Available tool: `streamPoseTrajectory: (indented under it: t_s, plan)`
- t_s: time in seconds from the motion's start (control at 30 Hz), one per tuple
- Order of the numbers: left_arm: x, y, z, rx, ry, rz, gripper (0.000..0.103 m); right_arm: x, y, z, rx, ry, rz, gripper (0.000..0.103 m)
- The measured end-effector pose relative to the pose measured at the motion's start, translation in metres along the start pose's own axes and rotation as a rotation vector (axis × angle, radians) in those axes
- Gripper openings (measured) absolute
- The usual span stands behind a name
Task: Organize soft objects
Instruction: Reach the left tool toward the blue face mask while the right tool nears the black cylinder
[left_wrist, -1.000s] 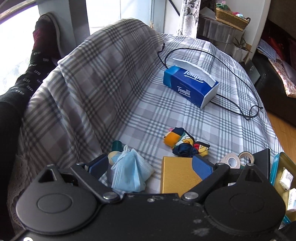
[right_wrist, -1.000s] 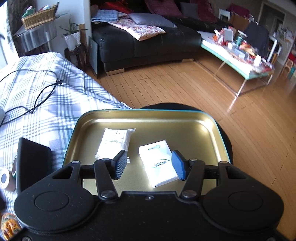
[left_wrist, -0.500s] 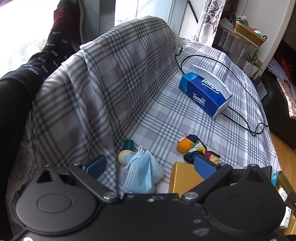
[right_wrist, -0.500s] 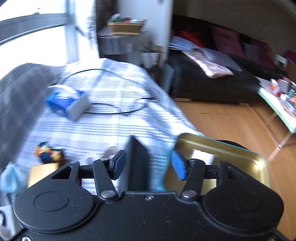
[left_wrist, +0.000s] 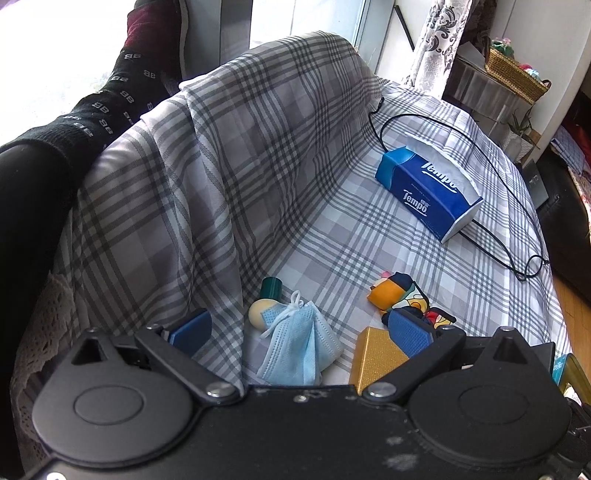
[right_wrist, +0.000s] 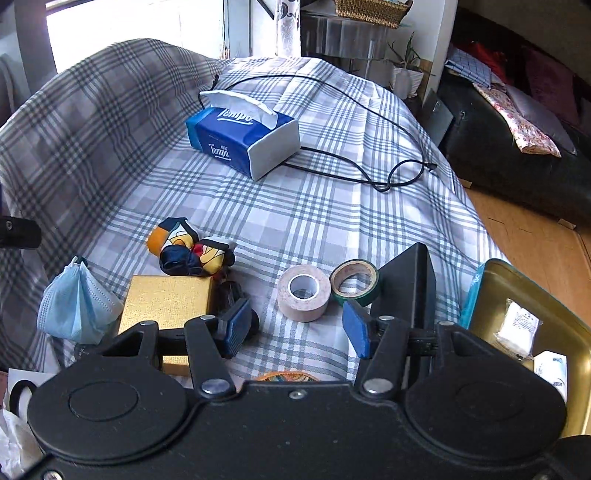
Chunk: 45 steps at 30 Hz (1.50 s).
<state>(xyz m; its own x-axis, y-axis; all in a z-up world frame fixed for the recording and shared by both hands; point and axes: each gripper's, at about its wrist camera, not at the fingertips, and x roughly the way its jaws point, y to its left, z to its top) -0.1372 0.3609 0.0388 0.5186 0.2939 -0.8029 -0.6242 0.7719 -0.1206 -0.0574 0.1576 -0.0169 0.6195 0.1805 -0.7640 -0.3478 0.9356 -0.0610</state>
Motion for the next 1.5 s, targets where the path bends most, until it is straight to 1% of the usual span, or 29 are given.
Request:
streamPoseTrajectory:
  t_s: [0.17,0.3,0.47,0.57,0.67,0.73,0.8,0.9,1.07,1.2,1.3,1.37,1.4,1.43,1.5]
  plan:
    - [0.006,0.004,0.001,-0.025,0.004,0.016,0.102,0.025,-0.005,0.010,0.023,0.039,0.008,0.053]
    - [0.006,0.003,0.002,-0.014,-0.015,0.025,0.102,0.037,-0.003,0.016,0.017,0.039,0.012,0.053]
    - [-0.001,-0.003,0.004,0.013,-0.061,0.012,0.102,0.038,-0.001,0.018,0.005,-0.003,0.001,0.054]
    - [-0.005,-0.006,0.004,0.029,-0.093,0.024,0.102,0.041,-0.001,0.020,-0.002,-0.009,-0.017,0.054]
    - [-0.008,-0.006,0.004,0.032,-0.117,0.029,0.102,0.040,-0.003,0.020,0.026,-0.044,-0.055,0.054]
    - [-0.009,-0.005,0.004,0.019,-0.118,0.019,0.102,0.040,-0.006,0.022,0.049,-0.071,-0.059,0.054]
    - [-0.009,-0.003,0.004,0.004,-0.115,0.013,0.102,0.043,-0.007,0.026,0.039,-0.053,-0.039,0.055]
    - [-0.006,-0.003,0.004,-0.003,-0.105,0.008,0.103,0.048,-0.004,0.029,-0.006,-0.008,0.038,0.054]
    - [0.001,-0.001,0.003,-0.016,-0.081,0.032,0.102,0.049,0.011,0.021,-0.077,0.024,0.070,0.054]
    - [0.007,0.004,0.003,-0.048,-0.043,0.022,0.102,0.047,0.019,0.013,-0.125,0.049,0.094,0.054]
    - [0.008,0.006,0.003,-0.056,-0.029,0.020,0.102,0.046,0.025,0.006,-0.176,0.063,0.104,0.054]
    - [0.009,0.006,0.003,-0.056,-0.026,0.020,0.102,0.047,0.029,0.003,-0.229,0.071,0.092,0.052]
    - [0.008,0.006,0.003,-0.055,-0.023,0.019,0.102,0.047,0.030,0.002,-0.256,0.064,0.069,0.050]
    - [0.008,0.006,0.003,-0.055,-0.022,0.018,0.102,0.047,0.029,0.003,-0.268,0.047,0.032,0.050]
    - [0.008,0.006,0.003,-0.055,-0.020,0.018,0.102,0.047,0.021,0.008,-0.226,0.030,-0.052,0.050]
